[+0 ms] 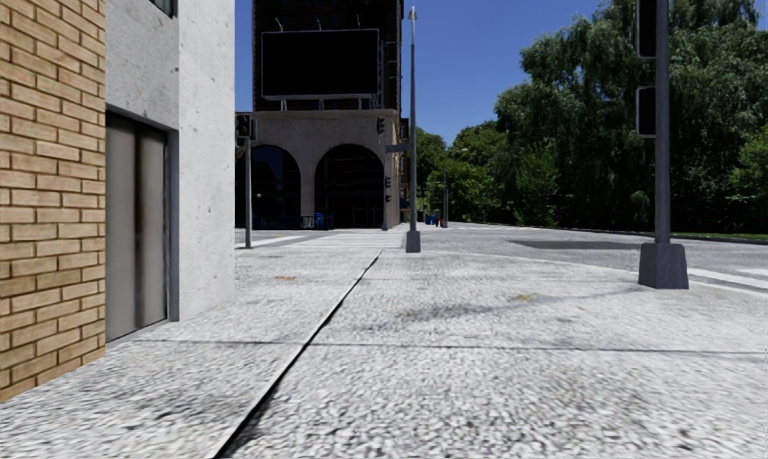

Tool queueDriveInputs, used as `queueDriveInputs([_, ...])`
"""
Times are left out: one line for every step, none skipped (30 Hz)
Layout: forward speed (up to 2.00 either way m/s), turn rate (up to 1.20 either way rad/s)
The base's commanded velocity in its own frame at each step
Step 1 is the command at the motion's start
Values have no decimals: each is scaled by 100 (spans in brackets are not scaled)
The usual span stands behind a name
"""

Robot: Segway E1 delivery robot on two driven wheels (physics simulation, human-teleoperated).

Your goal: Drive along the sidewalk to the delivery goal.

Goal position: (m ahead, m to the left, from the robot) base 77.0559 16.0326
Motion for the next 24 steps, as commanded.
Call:
queueDriveInputs([200, 0])
queueDriveInputs([200, 0])
queueDriveInputs([200, 0])
queueDriveInputs([200, 0])
queueDriveInputs([200, 0])
queueDriveInputs([200, 0])
queueDriveInputs([200, 0])
queueDriveInputs([200, 0])
queueDriveInputs([200, 0])
queueDriveInputs([200, 0])
queueDriveInputs([200, 0])
queueDriveInputs([200, 0])
queueDriveInputs([200, 0])
queueDriveInputs([200, 0])
queueDriveInputs([200, 0])
queueDriveInputs([200, 0])
queueDriveInputs([200, 0])
queueDriveInputs([200, 0])
queueDriveInputs([200, 0])
queueDriveInputs([200, 0])
queueDriveInputs([200, 0])
queueDriveInputs([200, 0])
queueDriveInputs([200, 0])
queueDriveInputs([200, 0])
